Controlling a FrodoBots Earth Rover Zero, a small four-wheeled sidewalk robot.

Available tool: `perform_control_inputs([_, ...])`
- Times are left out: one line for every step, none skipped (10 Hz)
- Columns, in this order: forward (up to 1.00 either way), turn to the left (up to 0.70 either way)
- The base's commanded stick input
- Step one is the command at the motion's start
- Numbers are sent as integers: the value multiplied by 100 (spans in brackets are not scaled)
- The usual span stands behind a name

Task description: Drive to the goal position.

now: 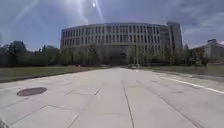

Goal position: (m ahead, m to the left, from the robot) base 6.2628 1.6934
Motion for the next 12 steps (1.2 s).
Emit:
perform_control_inputs([50,0])
perform_control_inputs([50,0])
perform_control_inputs([50,0])
perform_control_inputs([50,0])
perform_control_inputs([50,0])
perform_control_inputs([50,0])
perform_control_inputs([50,0])
perform_control_inputs([50,0])
perform_control_inputs([50,0])
perform_control_inputs([50,0])
perform_control_inputs([50,0])
perform_control_inputs([50,0])
